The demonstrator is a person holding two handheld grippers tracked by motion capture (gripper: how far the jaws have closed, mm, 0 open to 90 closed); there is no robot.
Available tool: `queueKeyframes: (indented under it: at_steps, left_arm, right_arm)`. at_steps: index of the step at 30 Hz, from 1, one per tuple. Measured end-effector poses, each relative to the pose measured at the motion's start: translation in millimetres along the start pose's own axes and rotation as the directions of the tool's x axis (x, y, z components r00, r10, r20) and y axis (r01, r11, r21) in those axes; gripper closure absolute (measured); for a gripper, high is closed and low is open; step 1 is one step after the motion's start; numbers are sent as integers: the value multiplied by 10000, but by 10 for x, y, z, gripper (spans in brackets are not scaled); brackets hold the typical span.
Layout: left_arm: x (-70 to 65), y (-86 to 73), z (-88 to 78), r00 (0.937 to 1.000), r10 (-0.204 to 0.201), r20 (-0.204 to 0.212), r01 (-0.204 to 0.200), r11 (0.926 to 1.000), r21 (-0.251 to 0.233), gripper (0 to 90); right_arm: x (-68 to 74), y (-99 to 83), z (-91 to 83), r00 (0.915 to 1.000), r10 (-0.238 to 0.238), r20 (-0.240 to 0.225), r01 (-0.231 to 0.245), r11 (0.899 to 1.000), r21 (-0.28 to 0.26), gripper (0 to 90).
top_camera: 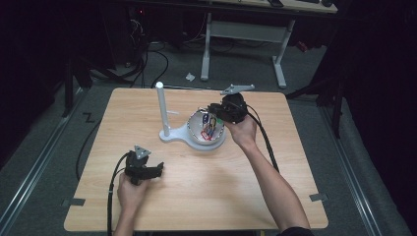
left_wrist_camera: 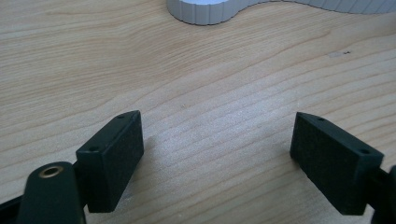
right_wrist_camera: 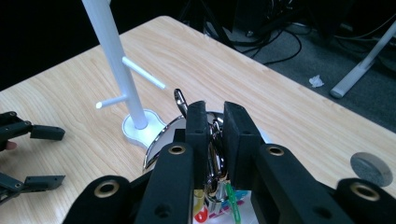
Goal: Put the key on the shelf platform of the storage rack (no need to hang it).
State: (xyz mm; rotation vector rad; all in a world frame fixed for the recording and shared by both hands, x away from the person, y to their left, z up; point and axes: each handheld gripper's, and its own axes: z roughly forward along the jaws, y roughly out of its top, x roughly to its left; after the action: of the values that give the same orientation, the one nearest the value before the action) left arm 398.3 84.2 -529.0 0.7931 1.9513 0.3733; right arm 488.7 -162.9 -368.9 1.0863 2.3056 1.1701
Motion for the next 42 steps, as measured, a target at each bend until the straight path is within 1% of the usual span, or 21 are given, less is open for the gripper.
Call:
queueKeyframes:
  at_steps: [2,4,5,6,8,13,18,19,21,23,26,27,28,29,30,31,32,34,35,42]
  left_arm:
    - [1,0,0,10000,17,9,-17,10000,-2,178]
    - [0,0,0,10000,-3,0,3,10000,1,178]
    - [1,0,0,10000,23,13,-23,10000,4,178]
    - [1,0,0,10000,14,13,-14,10000,4,178]
    - [0,0,0,10000,-6,3,6,10000,1,178]
    - [-4,-2,-1,10000,-50,5,50,10000,16,177]
    - [-3,-1,-1,10000,-38,13,37,10000,16,178]
    - [-3,-1,-1,10000,-44,7,44,10000,15,178]
    - [-4,-1,-1,10000,-50,8,50,10000,18,177]
    - [-5,-2,-2,10000,-72,9,72,10000,41,178]
    - [-4,-1,-2,10000,-60,12,60,10000,38,178]
    - [-4,-1,-2,10000,-53,14,53,10000,35,178]
    - [-4,-1,-2,10000,-53,14,53,10000,35,178]
    - [-12,-4,-3,9998,-181,-39,181,9998,40,178]
    - [-12,-4,-3,9998,-181,-39,181,9998,40,177]
    - [-10,-4,-3,9999,-160,-24,161,9999,46,178]
    - [-10,-4,-3,9999,-160,-24,161,9999,46,178]
    - [-11,-4,-3,9999,-165,-28,165,9999,41,178]
    - [-11,-3,-3,9998,-181,-31,181,9998,45,178]
    - [-10,-4,-2,9999,-160,-35,160,9999,18,178]
  right_arm:
    - [2,-10,17,10000,-8,4,8,10000,44,814]
    - [11,-34,69,9999,-107,68,106,9998,147,814]
    - [11,-34,69,9999,-107,68,106,9998,147,814]
    - [19,-60,101,10000,-34,87,31,9997,257,815]
    - [15,-69,114,9999,-75,71,73,9996,266,815]
    - [-14,-156,205,9999,157,-1,-156,9993,330,814]
    - [-24,-180,228,9997,219,50,-221,9991,367,814]
    - [-29,-187,235,9999,119,77,-122,9992,391,814]
    - [-28,-197,247,9999,128,101,-133,9990,427,814]
    - [-31,-243,295,9998,91,158,-101,9980,626,814]
    - [-36,-276,336,9998,40,191,-55,9971,755,815]
    - [-34,-306,372,9997,143,172,-157,9963,842,814]
    - [-34,-306,372,9997,143,172,-157,9963,842,814]
    - [-28,-338,409,9998,118,181,-135,9956,933,814]
    - [-28,-338,409,9998,118,181,-135,9956,933,814]
    - [-19,-372,442,9997,7,239,-30,9951,989,814]
    - [-18,-378,446,9997,75,222,-97,9947,1027,814]
    - [-22,-396,462,9997,24,249,-52,9935,1136,814]
    - [-26,-408,473,9996,-74,267,41,9925,1218,814]
    - [-58,-468,463,9996,-3,297,-36,9913,1319,811]
